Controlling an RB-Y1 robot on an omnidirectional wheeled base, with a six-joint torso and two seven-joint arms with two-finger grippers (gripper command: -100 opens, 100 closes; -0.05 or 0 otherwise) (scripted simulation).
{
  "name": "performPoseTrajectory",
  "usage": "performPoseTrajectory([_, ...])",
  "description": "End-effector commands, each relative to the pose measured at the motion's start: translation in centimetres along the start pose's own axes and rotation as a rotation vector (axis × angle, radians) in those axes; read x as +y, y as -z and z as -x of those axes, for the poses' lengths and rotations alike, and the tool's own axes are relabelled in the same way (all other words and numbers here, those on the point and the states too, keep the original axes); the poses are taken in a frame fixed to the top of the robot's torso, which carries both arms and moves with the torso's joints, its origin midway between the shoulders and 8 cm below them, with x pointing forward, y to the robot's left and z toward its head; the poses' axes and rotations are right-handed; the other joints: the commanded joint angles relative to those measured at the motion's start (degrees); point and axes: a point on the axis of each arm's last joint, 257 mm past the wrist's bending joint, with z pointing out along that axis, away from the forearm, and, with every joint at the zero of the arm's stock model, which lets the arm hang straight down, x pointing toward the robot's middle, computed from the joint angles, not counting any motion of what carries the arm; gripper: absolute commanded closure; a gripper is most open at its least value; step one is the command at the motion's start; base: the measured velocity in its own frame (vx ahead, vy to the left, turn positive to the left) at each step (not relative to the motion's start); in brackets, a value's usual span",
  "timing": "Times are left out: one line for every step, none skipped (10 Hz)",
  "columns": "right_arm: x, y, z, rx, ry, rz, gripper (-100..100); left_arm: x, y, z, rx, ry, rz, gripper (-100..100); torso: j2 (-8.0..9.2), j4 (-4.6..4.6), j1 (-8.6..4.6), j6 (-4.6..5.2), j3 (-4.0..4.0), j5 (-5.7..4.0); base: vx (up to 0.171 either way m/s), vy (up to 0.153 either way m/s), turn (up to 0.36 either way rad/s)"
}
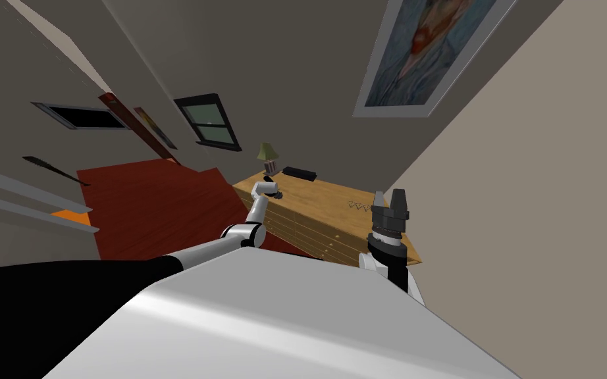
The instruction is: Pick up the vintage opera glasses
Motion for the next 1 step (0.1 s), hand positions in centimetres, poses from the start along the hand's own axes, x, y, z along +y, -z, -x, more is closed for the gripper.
performPoseTrajectory([0.0, 0.0, 0.0, 0.0, 0.0, 0.0, 0, 0.0, 0.0, 0.0, 0.0, 0.0, 0.0, 0, 0.0, 0.0, 0.0, 0.0, 0.0, 0.0, 0.0, 0.0, 0.0])
